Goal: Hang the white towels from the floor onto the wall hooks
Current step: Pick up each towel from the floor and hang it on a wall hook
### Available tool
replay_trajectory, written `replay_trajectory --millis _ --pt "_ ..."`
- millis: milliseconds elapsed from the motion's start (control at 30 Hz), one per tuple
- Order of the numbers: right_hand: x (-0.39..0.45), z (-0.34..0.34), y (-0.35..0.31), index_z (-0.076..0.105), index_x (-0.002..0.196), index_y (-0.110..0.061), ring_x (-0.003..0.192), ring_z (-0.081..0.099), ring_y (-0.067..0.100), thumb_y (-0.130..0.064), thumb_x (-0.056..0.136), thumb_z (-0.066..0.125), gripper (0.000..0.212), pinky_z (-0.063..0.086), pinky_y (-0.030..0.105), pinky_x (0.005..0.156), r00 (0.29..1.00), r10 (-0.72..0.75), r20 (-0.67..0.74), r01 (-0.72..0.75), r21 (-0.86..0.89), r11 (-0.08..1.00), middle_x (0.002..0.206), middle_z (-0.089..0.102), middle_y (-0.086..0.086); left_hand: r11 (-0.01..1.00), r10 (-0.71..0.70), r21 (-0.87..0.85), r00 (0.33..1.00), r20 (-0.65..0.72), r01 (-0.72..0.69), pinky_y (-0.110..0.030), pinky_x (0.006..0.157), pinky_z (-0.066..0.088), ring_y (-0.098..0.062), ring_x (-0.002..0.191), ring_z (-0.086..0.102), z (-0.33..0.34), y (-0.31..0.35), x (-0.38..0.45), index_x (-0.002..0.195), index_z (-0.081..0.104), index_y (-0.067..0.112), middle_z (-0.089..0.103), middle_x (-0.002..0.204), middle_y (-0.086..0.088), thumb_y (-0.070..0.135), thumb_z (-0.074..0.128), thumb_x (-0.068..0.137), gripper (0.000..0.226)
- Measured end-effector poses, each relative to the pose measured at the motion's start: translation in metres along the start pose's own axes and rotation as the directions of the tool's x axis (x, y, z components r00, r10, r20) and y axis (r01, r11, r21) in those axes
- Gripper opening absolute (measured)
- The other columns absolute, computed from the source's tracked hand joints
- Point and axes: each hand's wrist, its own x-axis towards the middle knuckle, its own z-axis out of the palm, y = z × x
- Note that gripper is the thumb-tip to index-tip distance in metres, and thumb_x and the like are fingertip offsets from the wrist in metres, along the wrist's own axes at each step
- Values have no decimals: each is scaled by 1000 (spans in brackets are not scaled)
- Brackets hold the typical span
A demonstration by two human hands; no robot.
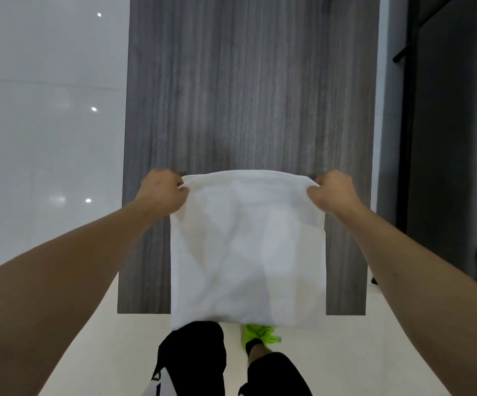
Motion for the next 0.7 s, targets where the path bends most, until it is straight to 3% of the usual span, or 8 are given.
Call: replay_trajectory --millis 133,200,267,333,400,533,633,700 --pt "-20 -30 -3 68 76 5 66 62 29 -7 77 64 13 48 32 54 999 11 48 -8 -52 999 70 61 15 997 70 -9 992 -103 -71 -26 58 38 -21 67 54 -27 10 -18 79 74 10 64 77 -5 29 57 89 27" --pt "-31 -54 -6 69 83 8 65 59 25 -9 77 66 18 45 32 55 996 2 87 4 -75 997 72 60 14 997 74 -15 985 -153 -77 -28 64 40 -25 73 57 -55 18 -24 86 76 13 69 84 -7 31 59 88 25" --pt "-43 -85 -13 66 74 5 64 56 24 -17 82 67 23 41 27 53 996 -41 80 46 -71 996 68 57 11 997 59 -32 977 -207 -67 -30 68 43 -29 83 61 -90 26 -27 89 76 16 71 90 -8 33 62 87 23" --pt "-55 -123 -26 59 66 -1 61 55 23 -30 89 64 38 35 26 49 996 -90 14 91 -32 995 65 55 8 996 53 -58 958 -281 -72 -32 75 46 -31 92 63 -132 37 -31 94 77 17 72 95 -8 34 65 86 22" --pt "-66 -164 -42 62 71 2 69 59 28 -33 93 59 42 37 28 52 989 -133 -61 134 10 991 71 61 14 992 60 -79 926 -374 -97 -31 78 46 -30 92 65 -176 51 -38 98 78 17 73 95 -8 35 67 86 24" --pt "-92 -244 -73 71 82 2 81 64 33 -25 91 61 31 44 31 64 947 -232 -223 231 -31 973 83 69 19 975 58 -146 823 -565 -169 -26 80 42 -24 97 64 -261 76 -59 103 77 19 73 102 -2 37 72 84 27" --pt "-110 -284 -86 74 76 -5 76 64 29 -19 87 66 20 40 27 62 882 -311 -355 298 -92 950 76 69 15 972 69 -129 760 -646 -198 -26 71 39 -18 81 58 -306 86 -74 99 77 24 72 91 2 39 71 84 22" --pt "-119 -294 -91 78 80 -10 73 62 28 -16 83 70 11 46 30 62 852 -330 -406 310 -116 944 75 69 13 973 96 -92 731 -676 -212 -27 66 37 -17 75 55 -319 86 -82 94 78 27 69 82 5 37 70 85 16"
